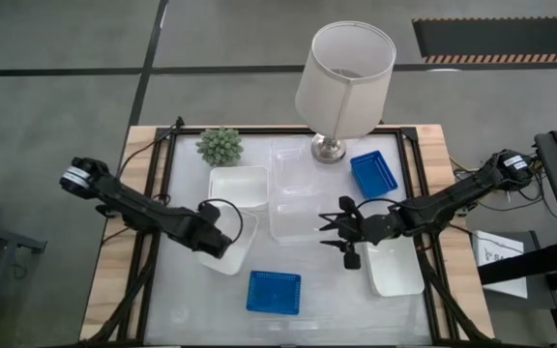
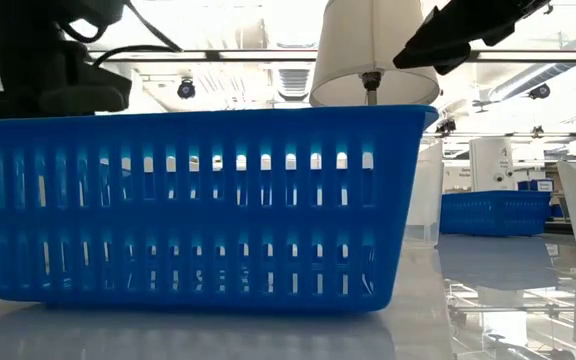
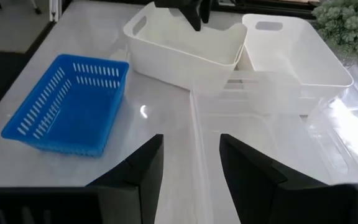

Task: Stack baskets by color
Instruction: Stack the bottom left white bin on top of the top white bin

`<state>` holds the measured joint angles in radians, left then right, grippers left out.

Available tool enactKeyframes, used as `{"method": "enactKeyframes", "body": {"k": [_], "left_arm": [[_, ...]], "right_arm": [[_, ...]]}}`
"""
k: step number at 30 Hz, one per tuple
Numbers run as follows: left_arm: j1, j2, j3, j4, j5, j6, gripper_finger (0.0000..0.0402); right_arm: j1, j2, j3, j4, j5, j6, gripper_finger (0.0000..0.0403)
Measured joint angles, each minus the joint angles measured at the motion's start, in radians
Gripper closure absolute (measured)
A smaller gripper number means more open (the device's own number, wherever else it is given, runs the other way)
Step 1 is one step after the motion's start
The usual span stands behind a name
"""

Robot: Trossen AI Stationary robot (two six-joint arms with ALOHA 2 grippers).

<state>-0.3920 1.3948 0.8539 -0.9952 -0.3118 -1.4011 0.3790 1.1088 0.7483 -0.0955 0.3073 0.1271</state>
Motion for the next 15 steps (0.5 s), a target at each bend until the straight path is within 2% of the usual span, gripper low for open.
{"method": "enactKeyframes", "body": {"k": [4,11,15], "left_arm": [[0.000,0.021,0.000,0.001,0.005,0.018,0.0286],[0.000,0.038,0.000,0.016,0.017,0.025,0.0390],[-0.006,0.022,0.006,-0.003,0.025,0.044,0.0399]], "right_arm": [[0.000,0.000,0.000,0.000,0.000,-0.010,0.0252],[0.000,0.000,0.000,-0.001,0.000,-0.012,0.0252],[0.000,0.000,0.000,-0.001,0.000,-0.012,0.0252]]}}
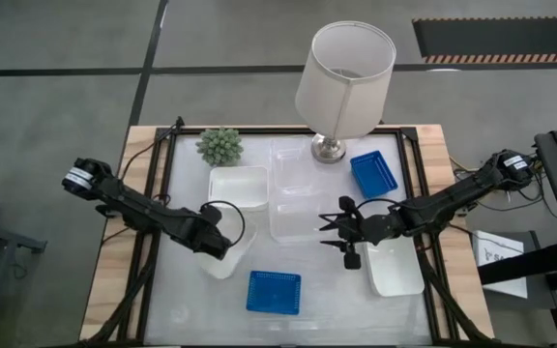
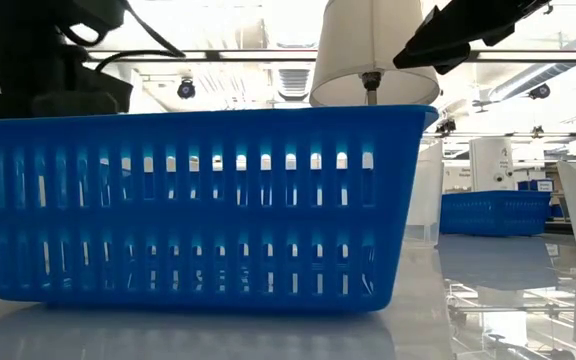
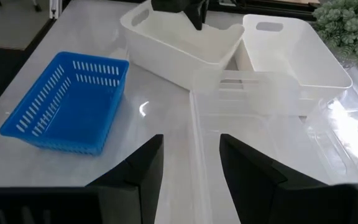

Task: Stack baskets by color
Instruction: Stack the bottom left white bin on top of the top white bin

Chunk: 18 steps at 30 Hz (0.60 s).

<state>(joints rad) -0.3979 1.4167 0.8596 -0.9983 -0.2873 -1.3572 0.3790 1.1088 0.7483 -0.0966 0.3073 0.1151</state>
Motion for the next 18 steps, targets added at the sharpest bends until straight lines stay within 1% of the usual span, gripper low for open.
{"method": "enactKeyframes", "body": {"k": [2,4,6,8,10,12,13,14,16,18], "left_arm": [[-0.007,-0.016,0.020,-0.044,0.005,0.012,0.0401],[-0.019,-0.037,0.052,-0.115,-0.001,0.076,0.0401],[-0.030,-0.062,0.087,-0.176,-0.015,0.191,0.0401],[-0.043,-0.081,0.118,-0.180,-0.047,0.372,0.0402],[-0.057,-0.097,0.142,-0.178,-0.104,0.522,0.0402],[-0.058,-0.112,0.170,-0.179,-0.159,0.609,0.0402],[-0.055,-0.122,0.183,-0.174,-0.166,0.636,0.0402],[-0.055,-0.131,0.192,-0.167,-0.152,0.663,0.0402],[-0.056,-0.148,0.198,-0.111,-0.085,0.700,0.0401],[-0.065,-0.158,0.186,-0.034,-0.029,0.675,0.0402]], "right_arm": [[0.000,0.000,0.000,0.000,0.000,0.002,0.0252],[0.000,0.000,0.000,0.005,0.000,0.009,0.0252],[0.000,0.000,0.000,0.018,0.001,0.020,0.0252],[-0.007,0.000,0.000,0.038,0.005,0.023,0.0252],[-0.020,0.003,0.000,0.072,0.008,0.020,0.0252],[-0.032,0.005,0.000,0.104,0.008,0.014,0.0252],[-0.037,0.006,0.000,0.113,0.008,0.009,0.0252],[-0.038,0.006,0.000,0.122,0.008,0.001,0.0252],[-0.039,0.006,0.000,0.132,0.007,-0.003,0.0252],[-0.039,0.006,0.000,0.137,0.007,-0.003,0.0252]]}}
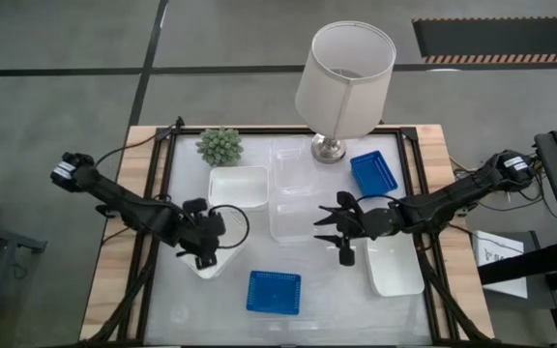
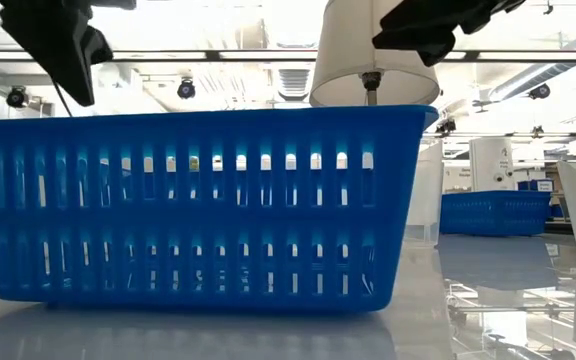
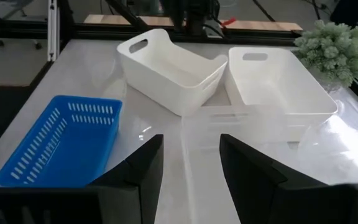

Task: Stack baskets by color
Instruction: Stack the bottom left white bin on top of the top white bin

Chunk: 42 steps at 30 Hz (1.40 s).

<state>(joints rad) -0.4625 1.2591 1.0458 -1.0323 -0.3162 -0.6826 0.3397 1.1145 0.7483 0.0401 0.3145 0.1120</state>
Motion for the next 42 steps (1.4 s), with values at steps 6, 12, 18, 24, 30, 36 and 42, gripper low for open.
{"method": "enactKeyframes", "body": {"k": [6,12,18,24,30,36,42], "left_arm": [[-0.017,0.011,-0.038,0.275,0.118,-0.082,0.0379],[-0.035,0.095,-0.038,0.346,0.130,-0.085,0.0297],[-0.029,0.159,-0.028,0.292,0.091,-0.124,0.0245],[-0.009,0.223,-0.032,0.289,0.067,-0.131,0.0242],[-0.005,0.271,-0.023,0.291,0.088,-0.041,0.0302],[-0.009,0.260,-0.023,0.286,0.136,0.008,0.0395],[-0.067,0.207,0.047,0.165,0.146,0.170,0.0401]], "right_arm": [[-0.015,0.000,0.023,-0.032,0.002,-0.005,0.0241],[-0.011,0.000,0.087,-0.125,-0.003,-0.009,0.0198],[-0.010,0.001,0.093,-0.141,-0.003,-0.008,0.0171],[-0.010,0.001,0.093,-0.160,-0.003,0.001,0.0163],[-0.010,0.001,0.092,-0.169,-0.003,0.008,0.0169],[-0.010,0.001,0.092,-0.188,-0.003,0.008,0.0170],[-0.010,0.001,0.084,-0.192,-0.003,0.008,0.0170]]}}
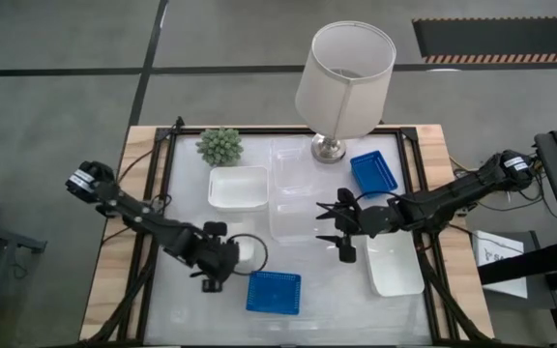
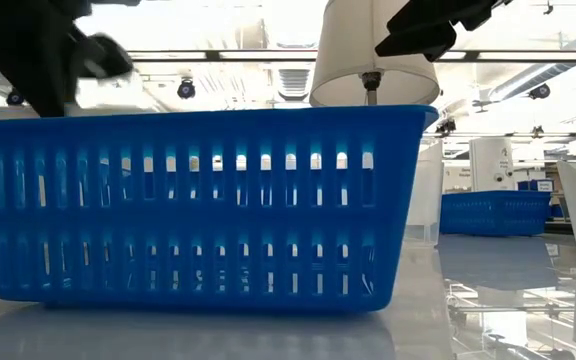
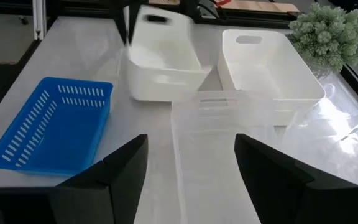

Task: Stack baskets by color
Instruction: Stack the bottom left white bin on top of the top white bin

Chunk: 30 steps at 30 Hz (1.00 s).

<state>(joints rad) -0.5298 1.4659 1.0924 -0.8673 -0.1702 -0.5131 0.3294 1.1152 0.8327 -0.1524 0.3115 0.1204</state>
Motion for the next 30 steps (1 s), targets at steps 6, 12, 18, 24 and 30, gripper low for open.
{"method": "enactKeyframes", "body": {"k": [6,12,18,24,30], "left_arm": [[-0.068,-0.058,0.117,-0.203,-0.082,0.275,0.0401],[-0.107,-0.120,0.126,-0.068,-0.102,0.799,0.0401],[-0.106,-0.180,0.084,0.157,0.044,1.115,0.0401],[-0.107,-0.222,0.008,0.249,0.305,1.244,0.0401],[-0.106,-0.224,-0.051,0.370,0.441,1.362,0.0401]], "right_arm": [[0.000,0.000,-0.020,0.023,-0.005,-0.010,0.0170],[0.000,0.016,-0.033,0.154,-0.017,-0.151,0.0161],[-0.002,0.090,0.020,0.275,-0.132,-0.522,0.0144],[-0.003,0.179,0.140,0.257,-0.281,-0.840,0.0154],[-0.052,0.332,0.392,0.113,-0.680,-0.812,0.0174]]}}
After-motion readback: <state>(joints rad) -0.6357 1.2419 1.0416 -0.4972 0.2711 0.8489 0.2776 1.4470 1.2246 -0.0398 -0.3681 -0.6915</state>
